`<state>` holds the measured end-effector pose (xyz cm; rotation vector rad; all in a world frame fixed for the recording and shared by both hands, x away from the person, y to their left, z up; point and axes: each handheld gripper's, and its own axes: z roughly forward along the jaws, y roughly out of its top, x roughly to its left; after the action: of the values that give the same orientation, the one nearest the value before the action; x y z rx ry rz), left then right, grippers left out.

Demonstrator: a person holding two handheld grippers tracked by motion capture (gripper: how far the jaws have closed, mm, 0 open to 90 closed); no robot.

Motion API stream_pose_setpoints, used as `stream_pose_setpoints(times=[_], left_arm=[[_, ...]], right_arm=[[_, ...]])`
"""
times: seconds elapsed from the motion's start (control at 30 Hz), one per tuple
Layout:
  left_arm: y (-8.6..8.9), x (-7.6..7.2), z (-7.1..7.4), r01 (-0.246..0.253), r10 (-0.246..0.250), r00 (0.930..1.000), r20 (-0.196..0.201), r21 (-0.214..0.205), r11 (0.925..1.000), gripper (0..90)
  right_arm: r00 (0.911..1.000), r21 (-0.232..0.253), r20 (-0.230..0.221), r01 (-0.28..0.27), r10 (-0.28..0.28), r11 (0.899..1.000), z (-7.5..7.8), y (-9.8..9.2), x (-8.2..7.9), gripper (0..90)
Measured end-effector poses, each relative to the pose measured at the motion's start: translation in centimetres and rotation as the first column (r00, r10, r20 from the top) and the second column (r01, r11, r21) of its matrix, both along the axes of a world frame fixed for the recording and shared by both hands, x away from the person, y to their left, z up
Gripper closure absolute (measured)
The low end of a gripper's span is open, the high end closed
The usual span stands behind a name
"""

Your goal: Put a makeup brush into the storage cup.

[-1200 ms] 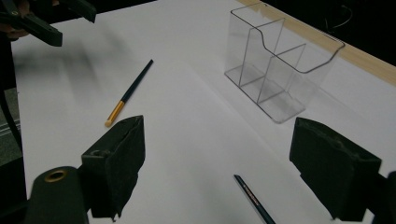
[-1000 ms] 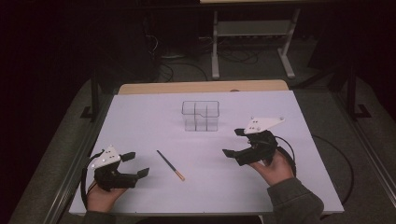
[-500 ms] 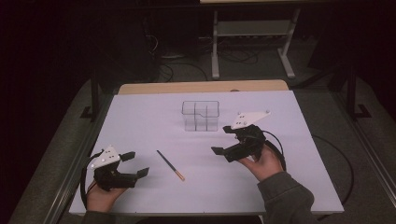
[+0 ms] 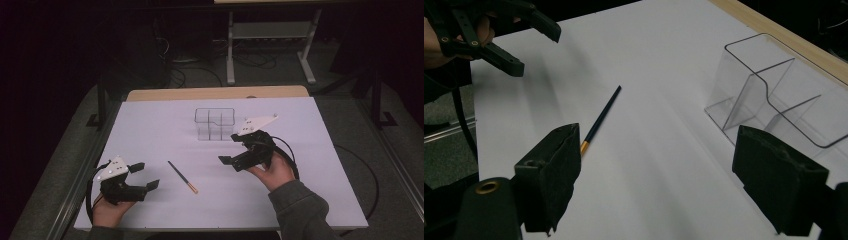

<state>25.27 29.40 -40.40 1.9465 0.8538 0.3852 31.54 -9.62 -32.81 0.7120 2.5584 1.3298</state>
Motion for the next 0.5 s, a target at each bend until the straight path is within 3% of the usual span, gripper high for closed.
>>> stream_pose_setpoints(times=[0.23,0.5], left_arm=[[0.0,0.0,0.0,0.001,-0.001,1.0,0.003,-0.001,1.0,16.7],[0.1,0.0,0.1,0.002,-0.002,1.0,0.003,0.008,1.0,16.7]], right_arm=[[0.9998,-0.014,-0.01,-0.019,0.019,1.0,0.2,1.4,0.3,19.6],[0.9996,-0.008,-0.02,-0.019,0.019,1.0,0.0,1.5,0.4,19.3]])
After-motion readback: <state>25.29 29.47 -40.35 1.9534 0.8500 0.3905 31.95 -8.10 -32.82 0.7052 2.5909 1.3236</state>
